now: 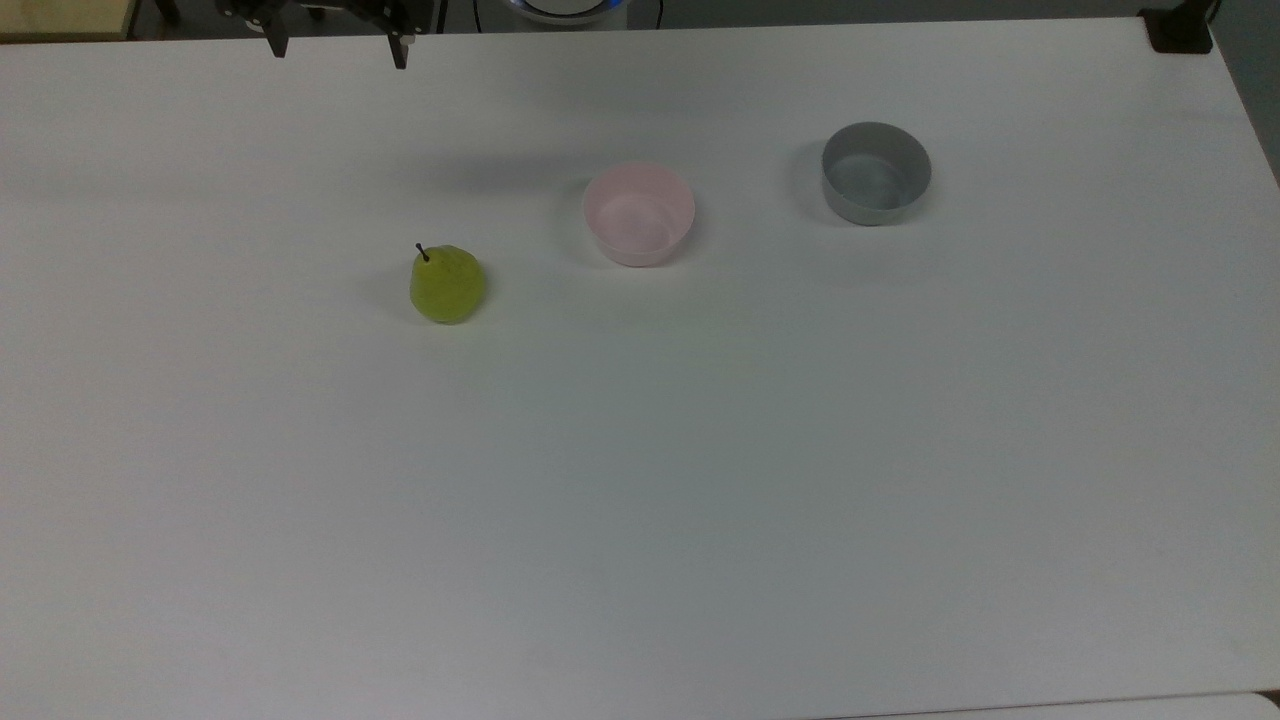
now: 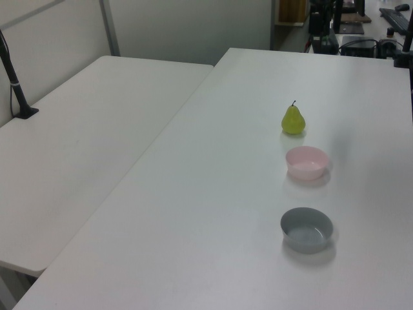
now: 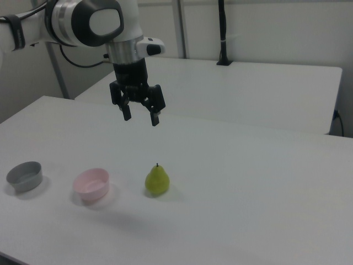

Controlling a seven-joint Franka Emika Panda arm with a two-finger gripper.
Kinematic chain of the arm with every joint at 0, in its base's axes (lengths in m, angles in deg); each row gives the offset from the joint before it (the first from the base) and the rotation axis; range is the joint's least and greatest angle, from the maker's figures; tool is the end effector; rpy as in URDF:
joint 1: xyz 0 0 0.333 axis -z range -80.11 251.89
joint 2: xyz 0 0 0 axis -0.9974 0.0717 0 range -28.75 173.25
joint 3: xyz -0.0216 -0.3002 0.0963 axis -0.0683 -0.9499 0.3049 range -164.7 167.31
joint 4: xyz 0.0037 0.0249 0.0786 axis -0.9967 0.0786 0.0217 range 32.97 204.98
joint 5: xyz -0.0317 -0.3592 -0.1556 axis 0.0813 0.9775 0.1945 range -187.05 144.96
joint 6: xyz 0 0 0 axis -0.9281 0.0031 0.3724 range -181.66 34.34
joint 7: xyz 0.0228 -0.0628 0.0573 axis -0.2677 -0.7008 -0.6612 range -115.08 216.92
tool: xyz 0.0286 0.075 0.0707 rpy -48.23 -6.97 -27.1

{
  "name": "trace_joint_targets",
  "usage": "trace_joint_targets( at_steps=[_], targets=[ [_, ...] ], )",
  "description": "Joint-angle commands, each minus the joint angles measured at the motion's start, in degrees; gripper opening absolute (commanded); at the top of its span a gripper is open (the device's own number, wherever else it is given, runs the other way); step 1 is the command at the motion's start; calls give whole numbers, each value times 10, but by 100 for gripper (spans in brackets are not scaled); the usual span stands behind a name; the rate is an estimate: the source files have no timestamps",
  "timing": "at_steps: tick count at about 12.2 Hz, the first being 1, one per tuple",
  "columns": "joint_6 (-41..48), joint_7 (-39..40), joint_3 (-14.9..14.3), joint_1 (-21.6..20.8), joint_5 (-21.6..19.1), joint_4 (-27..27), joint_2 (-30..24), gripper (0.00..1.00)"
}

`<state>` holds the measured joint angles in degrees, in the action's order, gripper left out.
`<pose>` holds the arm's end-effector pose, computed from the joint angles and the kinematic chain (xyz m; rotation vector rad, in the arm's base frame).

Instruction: Place the pear in the bowl

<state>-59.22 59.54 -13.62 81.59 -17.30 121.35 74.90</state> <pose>0.5592 -0.1087 0.5840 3.0710 -0.0473 -0.0826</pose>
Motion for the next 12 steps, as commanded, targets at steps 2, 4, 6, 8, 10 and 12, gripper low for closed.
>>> trace_joint_targets(
  at_steps=[2, 4, 6, 8, 10, 12],
  targets=[
    [5, -1, -3, -12, -29, -10, 9, 100],
    [-8, -2, -4, -16, -29, -8, 9, 100],
    [-15, 3, -4, -16, -29, -7, 10, 100],
    [-15, 5, -5, -19, -29, -10, 17, 100],
    [-15, 11, -10, -31, -27, -11, 29, 100],
    [-17, 20, -11, -36, -25, -11, 47, 100]
  ],
)
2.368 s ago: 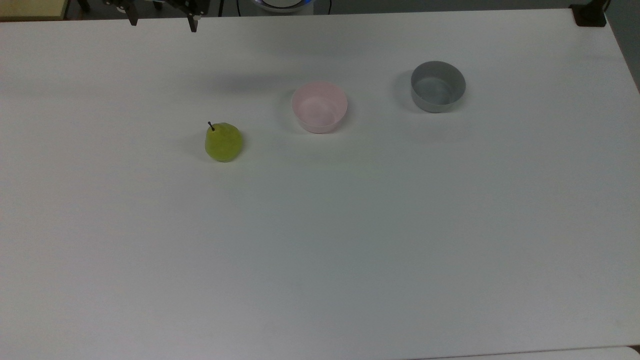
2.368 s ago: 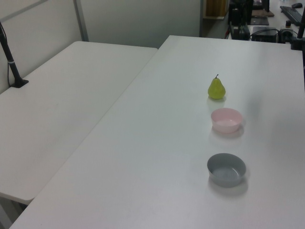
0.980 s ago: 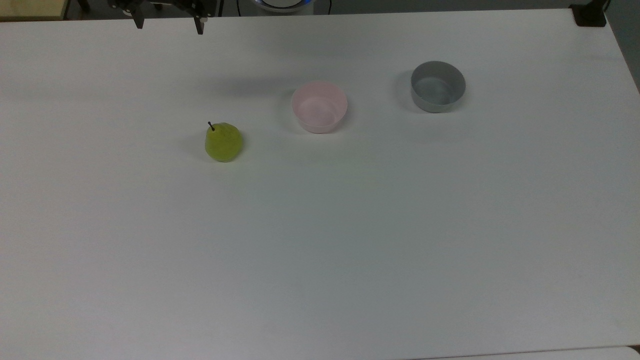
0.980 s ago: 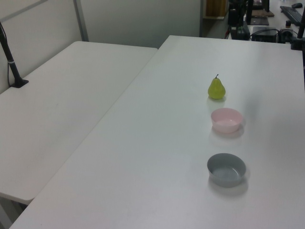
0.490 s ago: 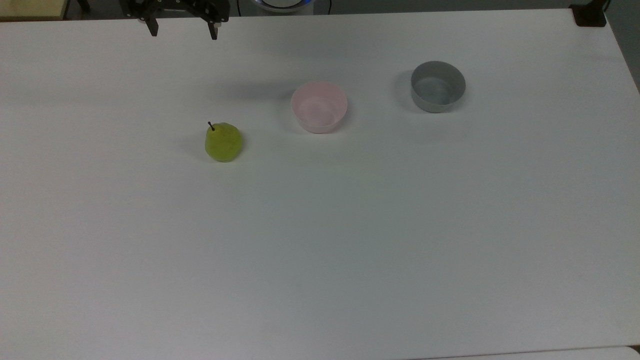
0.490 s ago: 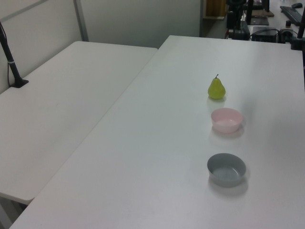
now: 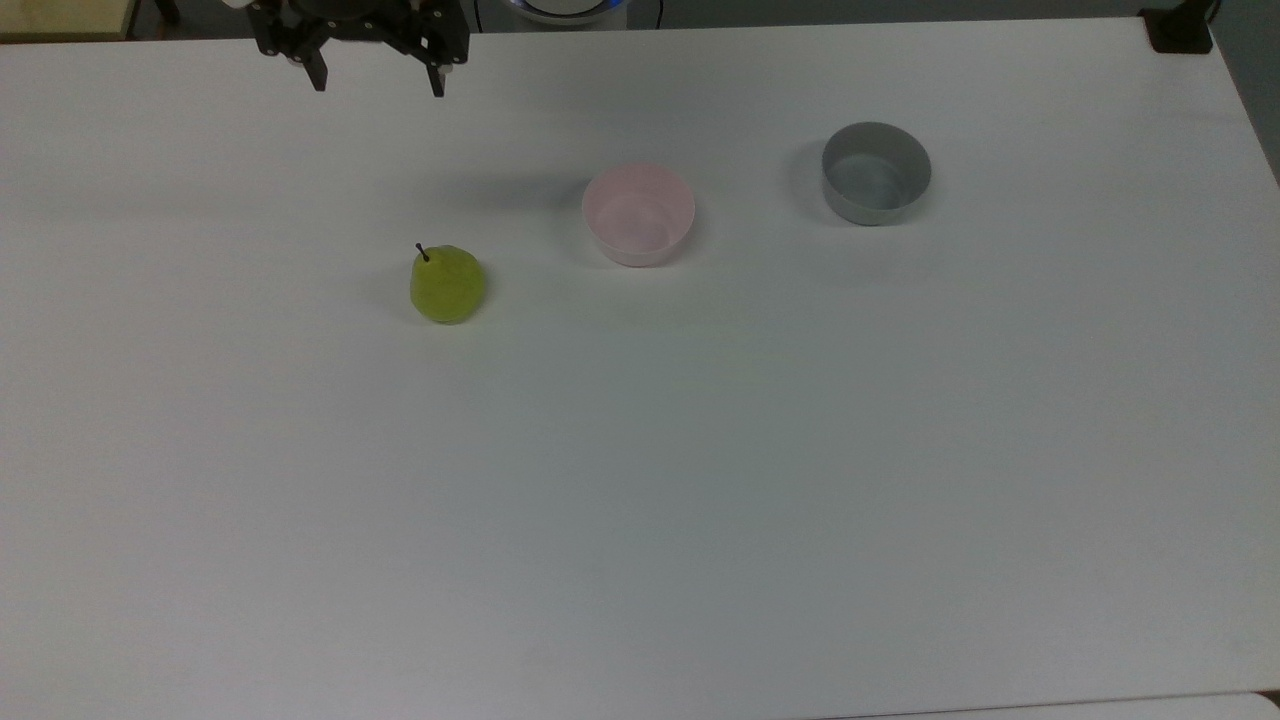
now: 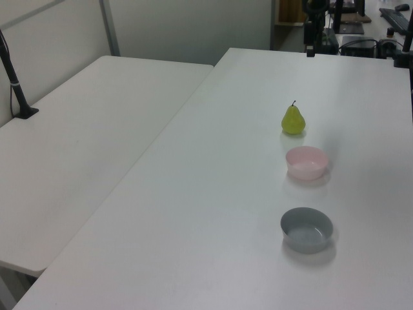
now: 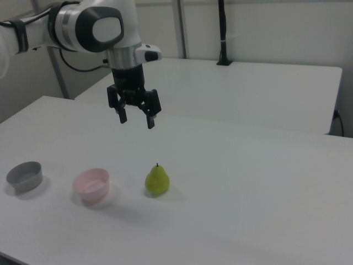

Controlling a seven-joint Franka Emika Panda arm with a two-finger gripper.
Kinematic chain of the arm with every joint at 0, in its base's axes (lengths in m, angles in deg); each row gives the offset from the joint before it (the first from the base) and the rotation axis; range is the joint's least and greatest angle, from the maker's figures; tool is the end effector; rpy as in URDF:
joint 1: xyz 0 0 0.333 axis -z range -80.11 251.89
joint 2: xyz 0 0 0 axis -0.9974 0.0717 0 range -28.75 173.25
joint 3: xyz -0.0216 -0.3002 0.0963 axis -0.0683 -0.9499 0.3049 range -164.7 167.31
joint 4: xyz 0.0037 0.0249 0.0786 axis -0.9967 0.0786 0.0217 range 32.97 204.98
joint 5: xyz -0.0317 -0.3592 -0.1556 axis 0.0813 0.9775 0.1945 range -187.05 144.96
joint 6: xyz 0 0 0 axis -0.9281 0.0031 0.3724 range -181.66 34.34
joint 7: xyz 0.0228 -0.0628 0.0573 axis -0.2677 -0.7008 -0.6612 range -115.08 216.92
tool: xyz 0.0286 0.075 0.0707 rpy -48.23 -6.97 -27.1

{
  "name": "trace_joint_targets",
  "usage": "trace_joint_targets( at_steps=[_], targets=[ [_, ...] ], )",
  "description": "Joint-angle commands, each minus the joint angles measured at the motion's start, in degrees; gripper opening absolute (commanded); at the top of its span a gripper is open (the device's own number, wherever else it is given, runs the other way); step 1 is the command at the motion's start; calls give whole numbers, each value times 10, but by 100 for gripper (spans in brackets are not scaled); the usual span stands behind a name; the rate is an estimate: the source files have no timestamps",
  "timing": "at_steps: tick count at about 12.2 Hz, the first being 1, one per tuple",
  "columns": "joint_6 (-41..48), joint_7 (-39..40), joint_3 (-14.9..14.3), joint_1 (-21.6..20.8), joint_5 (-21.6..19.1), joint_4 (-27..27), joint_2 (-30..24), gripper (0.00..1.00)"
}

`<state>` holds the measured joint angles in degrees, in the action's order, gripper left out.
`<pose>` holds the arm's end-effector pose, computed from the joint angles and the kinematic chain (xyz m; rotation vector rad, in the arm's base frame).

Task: Place the pear in the bowl
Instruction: 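Lower the open gripper down over the yellow-green pear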

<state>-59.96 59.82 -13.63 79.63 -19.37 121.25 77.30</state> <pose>0.5747 -0.0850 0.5624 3.0985 0.0104 -0.1153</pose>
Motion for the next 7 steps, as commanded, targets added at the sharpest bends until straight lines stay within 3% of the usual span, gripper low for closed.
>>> trace_joint_targets(
  at_steps=[1, 7],
  targets=[
    [-30, 17, -11, -17, -2, -9, 40, 100],
    [-93, 47, -10, -29, 11, 10, 139, 100]
  ],
)
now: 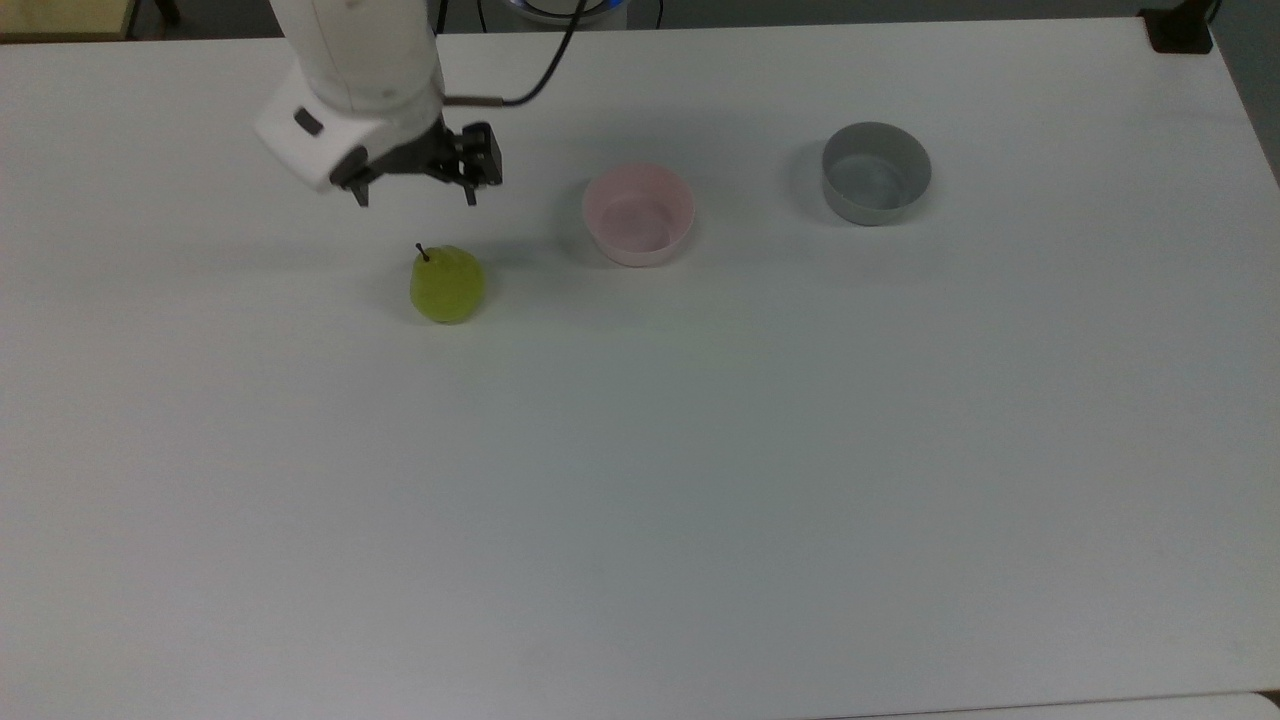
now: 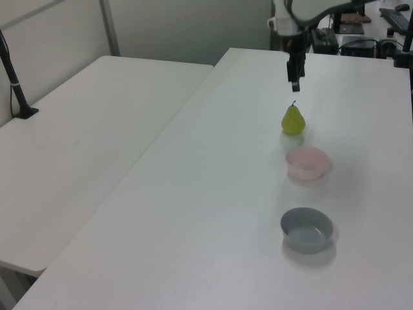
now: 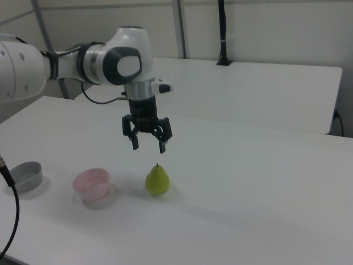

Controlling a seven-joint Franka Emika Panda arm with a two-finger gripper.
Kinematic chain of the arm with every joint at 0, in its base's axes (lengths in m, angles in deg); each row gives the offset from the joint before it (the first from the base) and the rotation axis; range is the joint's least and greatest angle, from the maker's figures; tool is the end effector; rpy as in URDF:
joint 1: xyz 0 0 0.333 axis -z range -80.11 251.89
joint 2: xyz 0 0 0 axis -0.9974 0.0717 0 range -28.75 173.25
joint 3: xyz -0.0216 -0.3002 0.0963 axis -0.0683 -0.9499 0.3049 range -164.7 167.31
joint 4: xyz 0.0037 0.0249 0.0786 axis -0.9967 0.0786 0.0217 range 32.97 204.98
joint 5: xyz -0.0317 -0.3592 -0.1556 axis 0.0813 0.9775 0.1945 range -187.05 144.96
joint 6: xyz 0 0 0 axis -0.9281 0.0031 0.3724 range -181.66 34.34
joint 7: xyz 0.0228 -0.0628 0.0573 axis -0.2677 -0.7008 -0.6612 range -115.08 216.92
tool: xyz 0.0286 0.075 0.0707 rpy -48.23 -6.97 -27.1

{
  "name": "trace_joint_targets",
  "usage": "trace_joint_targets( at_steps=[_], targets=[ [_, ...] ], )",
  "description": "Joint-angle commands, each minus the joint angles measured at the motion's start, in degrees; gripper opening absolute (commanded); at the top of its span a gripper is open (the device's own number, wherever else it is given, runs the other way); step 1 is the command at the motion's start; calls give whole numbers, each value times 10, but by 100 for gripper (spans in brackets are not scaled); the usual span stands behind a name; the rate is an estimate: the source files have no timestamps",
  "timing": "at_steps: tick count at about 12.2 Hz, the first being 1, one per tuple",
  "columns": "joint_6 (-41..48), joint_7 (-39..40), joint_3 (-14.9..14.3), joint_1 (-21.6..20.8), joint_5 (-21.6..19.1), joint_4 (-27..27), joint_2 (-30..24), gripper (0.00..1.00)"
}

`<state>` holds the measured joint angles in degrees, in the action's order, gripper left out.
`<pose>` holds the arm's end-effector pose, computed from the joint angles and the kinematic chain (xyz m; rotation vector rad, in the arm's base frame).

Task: Place the pear in the bowl
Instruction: 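Lower the open gripper down over the yellow-green pear, then close the gripper on the pear and lift it up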

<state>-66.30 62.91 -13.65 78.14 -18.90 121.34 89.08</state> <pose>0.6246 -0.0670 0.4492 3.0425 0.1483 -0.2650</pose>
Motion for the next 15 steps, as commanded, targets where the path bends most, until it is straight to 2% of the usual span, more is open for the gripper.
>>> trace_joint_targets(
  at_steps=[1, 4, 7, 9, 10, 13, 14, 15],
  targets=[
    [-46, 16, -9, -14, 7, 18, 34, 100],
    [-71, 22, -6, -14, 13, 25, 67, 100],
    [-109, 27, -2, -26, 38, 76, 72, 100],
    [-128, 27, -2, -27, 44, 91, 80, 100],
    [-128, 28, -2, -27, 44, 91, 80, 92],
    [-128, 40, -2, -24, 44, 89, 76, 51],
    [-127, 47, -2, -23, 43, 88, 72, 40],
    [-124, 51, -2, -21, 41, 87, 60, 35]
  ],
)
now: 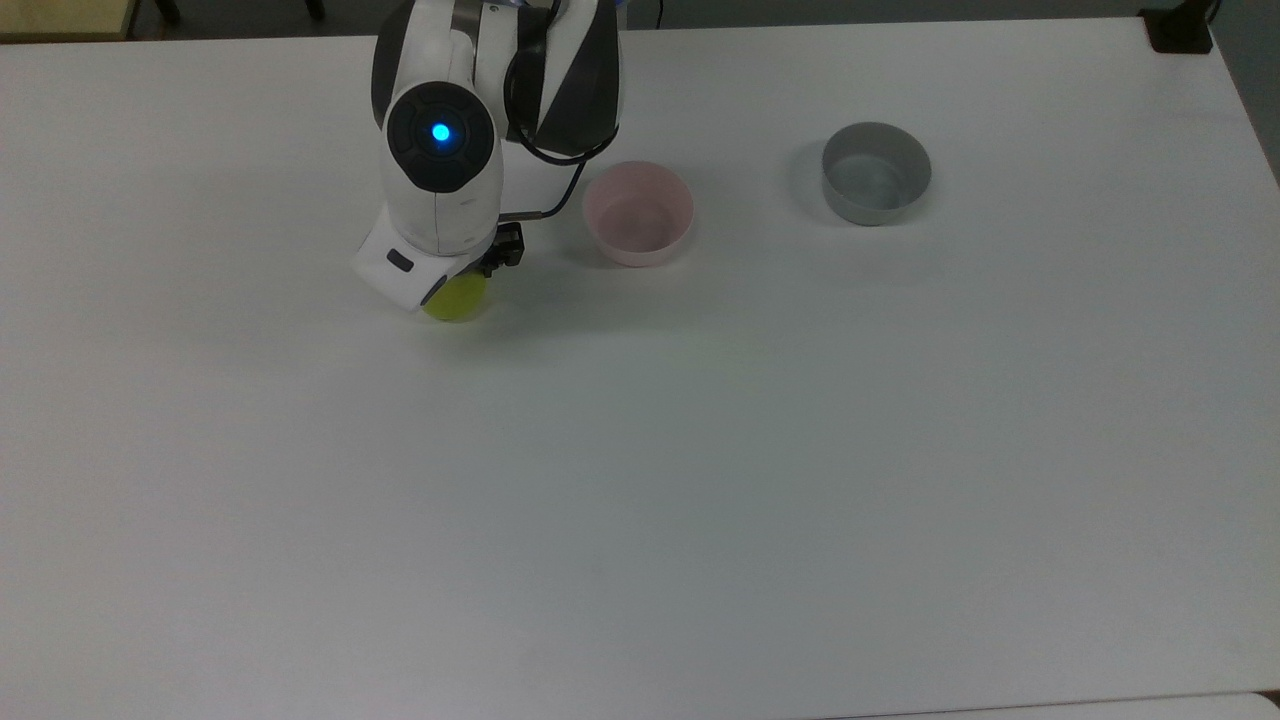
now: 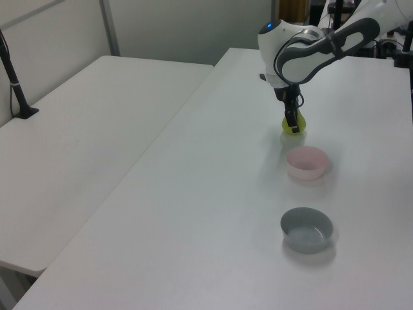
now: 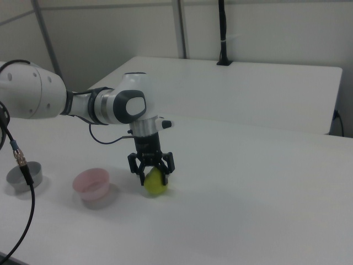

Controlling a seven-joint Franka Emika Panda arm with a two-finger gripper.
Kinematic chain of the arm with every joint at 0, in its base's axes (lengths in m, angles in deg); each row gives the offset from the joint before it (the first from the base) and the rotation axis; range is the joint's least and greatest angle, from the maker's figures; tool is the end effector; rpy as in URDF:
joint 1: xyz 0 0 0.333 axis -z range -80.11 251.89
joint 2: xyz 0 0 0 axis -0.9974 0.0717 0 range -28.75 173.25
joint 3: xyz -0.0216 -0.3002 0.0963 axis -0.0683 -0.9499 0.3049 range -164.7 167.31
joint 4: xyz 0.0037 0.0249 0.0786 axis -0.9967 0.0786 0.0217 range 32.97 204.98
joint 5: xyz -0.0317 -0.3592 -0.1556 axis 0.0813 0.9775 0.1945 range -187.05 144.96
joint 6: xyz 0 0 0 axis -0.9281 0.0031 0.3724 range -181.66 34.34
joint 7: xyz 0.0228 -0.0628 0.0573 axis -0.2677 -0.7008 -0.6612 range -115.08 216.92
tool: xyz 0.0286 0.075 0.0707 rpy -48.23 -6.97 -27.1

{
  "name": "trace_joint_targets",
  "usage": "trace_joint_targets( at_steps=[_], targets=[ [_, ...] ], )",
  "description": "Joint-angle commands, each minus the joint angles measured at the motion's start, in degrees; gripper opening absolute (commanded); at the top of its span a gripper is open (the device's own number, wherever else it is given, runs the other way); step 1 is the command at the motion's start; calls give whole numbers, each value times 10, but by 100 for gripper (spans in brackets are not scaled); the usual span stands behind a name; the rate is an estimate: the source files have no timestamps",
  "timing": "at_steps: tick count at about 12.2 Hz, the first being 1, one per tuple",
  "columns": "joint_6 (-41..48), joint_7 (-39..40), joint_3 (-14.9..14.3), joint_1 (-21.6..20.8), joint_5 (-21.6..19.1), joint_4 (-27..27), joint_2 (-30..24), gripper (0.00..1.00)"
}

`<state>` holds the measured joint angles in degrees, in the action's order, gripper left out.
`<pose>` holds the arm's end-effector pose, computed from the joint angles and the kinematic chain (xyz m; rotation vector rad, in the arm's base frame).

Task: Place the pear in the bowl
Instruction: 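Close the gripper on the pear and lift it up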

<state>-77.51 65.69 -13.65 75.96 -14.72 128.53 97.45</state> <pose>0.6300 -0.0497 0.3174 2.9286 0.3420 -0.3899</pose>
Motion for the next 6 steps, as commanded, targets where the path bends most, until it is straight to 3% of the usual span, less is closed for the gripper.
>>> trace_joint_targets(
  at_steps=[1, 3, 6],
  targets=[
    [-9, 23, -3, 2, -3, 13, -41, 33],
    [-2, 19, -8, 2, -6, 13, -100, 31],
    [84, 20, -8, -11, -10, -27, -151, 31]
  ],
)
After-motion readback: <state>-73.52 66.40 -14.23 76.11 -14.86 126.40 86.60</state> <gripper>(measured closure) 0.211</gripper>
